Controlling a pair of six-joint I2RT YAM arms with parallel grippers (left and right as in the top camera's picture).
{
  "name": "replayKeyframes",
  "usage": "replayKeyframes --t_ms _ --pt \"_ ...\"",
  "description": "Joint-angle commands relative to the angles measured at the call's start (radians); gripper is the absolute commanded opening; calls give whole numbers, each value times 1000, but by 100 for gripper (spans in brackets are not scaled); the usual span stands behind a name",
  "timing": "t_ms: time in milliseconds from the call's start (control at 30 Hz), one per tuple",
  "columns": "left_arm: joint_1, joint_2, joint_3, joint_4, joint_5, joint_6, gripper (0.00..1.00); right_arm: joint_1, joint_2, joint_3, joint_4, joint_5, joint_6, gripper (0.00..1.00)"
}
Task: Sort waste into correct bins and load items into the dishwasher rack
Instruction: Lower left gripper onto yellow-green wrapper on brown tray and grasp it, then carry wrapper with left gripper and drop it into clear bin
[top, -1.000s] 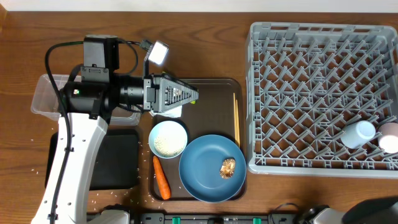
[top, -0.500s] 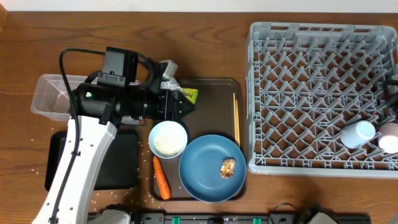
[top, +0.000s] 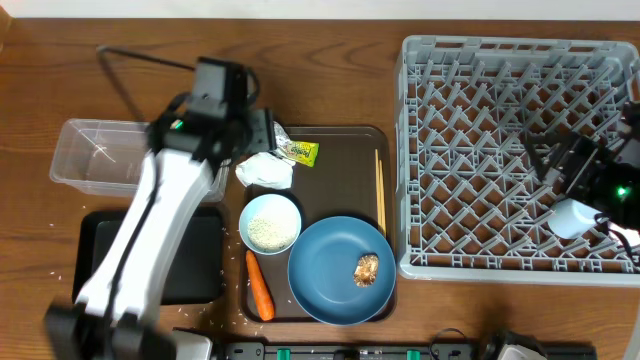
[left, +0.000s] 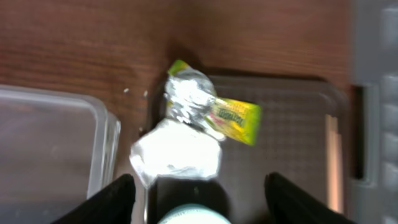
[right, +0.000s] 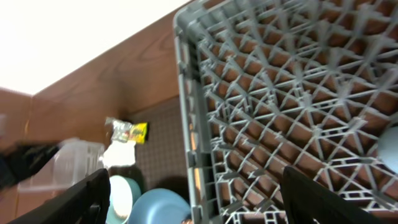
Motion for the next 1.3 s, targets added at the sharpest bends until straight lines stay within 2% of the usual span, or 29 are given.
replayKeyframes --t_ms 0,233,367,733,767,900,1000,1100,1267 --pt "-1 140 -17 59 -87 -6 69 39 2 -6 -10 0 -19 81" --pt "-3 328 -17 227 -58 -23 70 64 2 -6 -36 8 -19 80" --pt "-3 376 -17 293 -58 -74 70 67 2 -8 -50 25 -19 81" --pt "-10 465 -17 426 -51 -74 70 66 2 -39 -76 38 -19 80" --pt "-10 468 -17 428 -50 -74 64 67 2 -39 -76 44 -19 80" --pt "-11 464 -16 422 -50 -74 29 67 2 -39 -75 49 -19 80" --pt "-11 434 -16 422 -43 -74 13 67 2 -39 -74 49 -19 80" --pt "-11 376 -16 422 37 -74 6 66 2 -39 -73 49 -19 80" --pt "-12 269 -16 390 100 -74 6 66 2 -39 -74 49 -19 80"
